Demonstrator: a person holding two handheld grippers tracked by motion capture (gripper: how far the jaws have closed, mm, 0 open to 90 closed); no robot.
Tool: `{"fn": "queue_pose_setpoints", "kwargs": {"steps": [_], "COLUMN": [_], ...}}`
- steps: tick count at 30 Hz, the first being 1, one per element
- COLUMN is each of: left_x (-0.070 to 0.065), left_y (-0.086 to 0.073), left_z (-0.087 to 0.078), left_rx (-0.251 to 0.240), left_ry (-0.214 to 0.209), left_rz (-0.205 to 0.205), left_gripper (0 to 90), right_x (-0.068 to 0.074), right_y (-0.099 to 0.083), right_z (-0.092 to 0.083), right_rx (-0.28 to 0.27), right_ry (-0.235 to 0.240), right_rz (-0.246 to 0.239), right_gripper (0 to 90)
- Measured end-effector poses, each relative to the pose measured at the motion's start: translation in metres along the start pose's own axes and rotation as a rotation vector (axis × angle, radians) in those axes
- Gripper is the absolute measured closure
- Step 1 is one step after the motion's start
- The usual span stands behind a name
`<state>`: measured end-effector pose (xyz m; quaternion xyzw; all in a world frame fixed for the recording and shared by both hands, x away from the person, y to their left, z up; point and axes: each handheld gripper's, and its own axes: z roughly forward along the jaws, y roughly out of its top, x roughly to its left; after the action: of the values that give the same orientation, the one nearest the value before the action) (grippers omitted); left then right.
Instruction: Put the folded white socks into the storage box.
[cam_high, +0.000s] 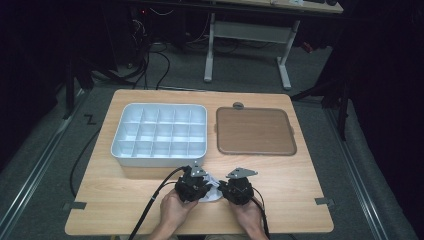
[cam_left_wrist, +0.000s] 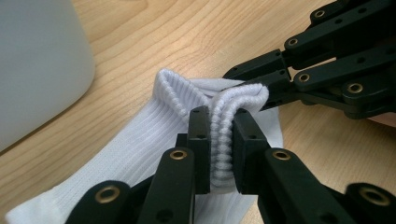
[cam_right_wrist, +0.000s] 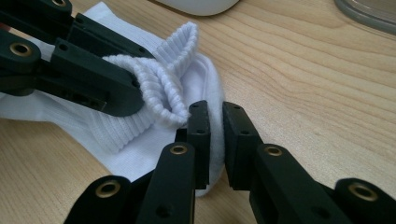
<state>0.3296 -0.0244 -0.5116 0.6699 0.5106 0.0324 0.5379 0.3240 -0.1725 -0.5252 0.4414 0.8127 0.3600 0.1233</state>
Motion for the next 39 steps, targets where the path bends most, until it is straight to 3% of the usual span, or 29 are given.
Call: {"fn": "queue_pose_setpoints", "kwargs": {"steps": [9,12,16,20,23,24,31,39], "left_x": [-0.004,-0.004,0.000,0.017,0.027,0.035,0.046,0.049], "left_y": [0.010,0.018,0.022,0.025,0.023,0.020,0.005,-0.009], "left_z": [-0.019,-0.033,-0.044,-0.057,-0.059,-0.061,-0.061,-0.054], "left_rx": [-0.030,-0.057,-0.080,-0.115,-0.114,-0.111,-0.108,-0.084], "left_ry": [-0.054,-0.080,-0.077,-0.036,-0.011,0.015,0.053,0.082], "left_rz": [-0.038,-0.053,-0.052,-0.084,-0.092,-0.099,-0.098,-0.077], "left_gripper": [57.8,54.7,53.3,53.1,52.9,52.8,52.0,51.8], "right_x": [-0.001,-0.002,-0.003,-0.005,-0.005,-0.004,0.008,0.009], "right_y": [0.000,0.000,0.000,0.003,0.006,0.008,0.015,0.009], "right_z": [-0.006,-0.011,-0.015,-0.026,-0.035,-0.037,-0.039,-0.024], "right_rx": [-0.016,-0.029,-0.028,-0.057,-0.076,-0.081,-0.083,0.004], "right_ry": [-0.005,-0.007,-0.010,-0.018,-0.018,-0.015,0.021,0.034], "right_rz": [-0.004,-0.002,-0.003,-0.003,-0.008,-0.012,-0.047,-0.044], "right_gripper": [76.8,76.2,75.5,74.6,74.3,74.2,70.7,64.5]}}
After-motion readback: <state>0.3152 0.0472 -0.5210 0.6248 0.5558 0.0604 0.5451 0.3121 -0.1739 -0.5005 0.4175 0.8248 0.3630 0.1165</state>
